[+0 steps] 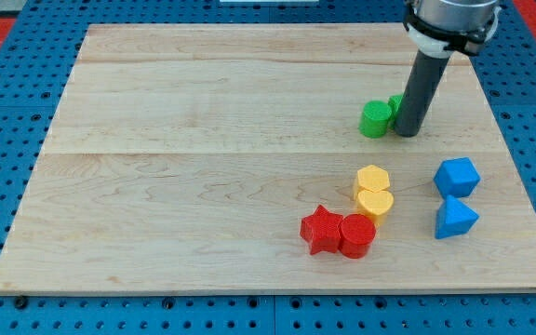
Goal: Separate the green blocks from group of blocks
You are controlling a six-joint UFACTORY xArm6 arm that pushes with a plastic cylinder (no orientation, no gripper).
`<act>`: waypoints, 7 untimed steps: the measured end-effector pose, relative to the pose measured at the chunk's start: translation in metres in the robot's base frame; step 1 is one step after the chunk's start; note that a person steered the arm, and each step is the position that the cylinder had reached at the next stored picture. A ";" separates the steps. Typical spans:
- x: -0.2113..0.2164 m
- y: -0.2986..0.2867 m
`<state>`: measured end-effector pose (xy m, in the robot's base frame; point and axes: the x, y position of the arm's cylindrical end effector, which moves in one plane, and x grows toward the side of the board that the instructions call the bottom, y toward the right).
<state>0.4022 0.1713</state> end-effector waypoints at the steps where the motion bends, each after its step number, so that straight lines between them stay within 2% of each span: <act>1: -0.027 0.000; 2: -0.052 0.000; 4: -0.056 0.005; 6: -0.054 0.061; 7: -0.054 0.067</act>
<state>0.3479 0.2386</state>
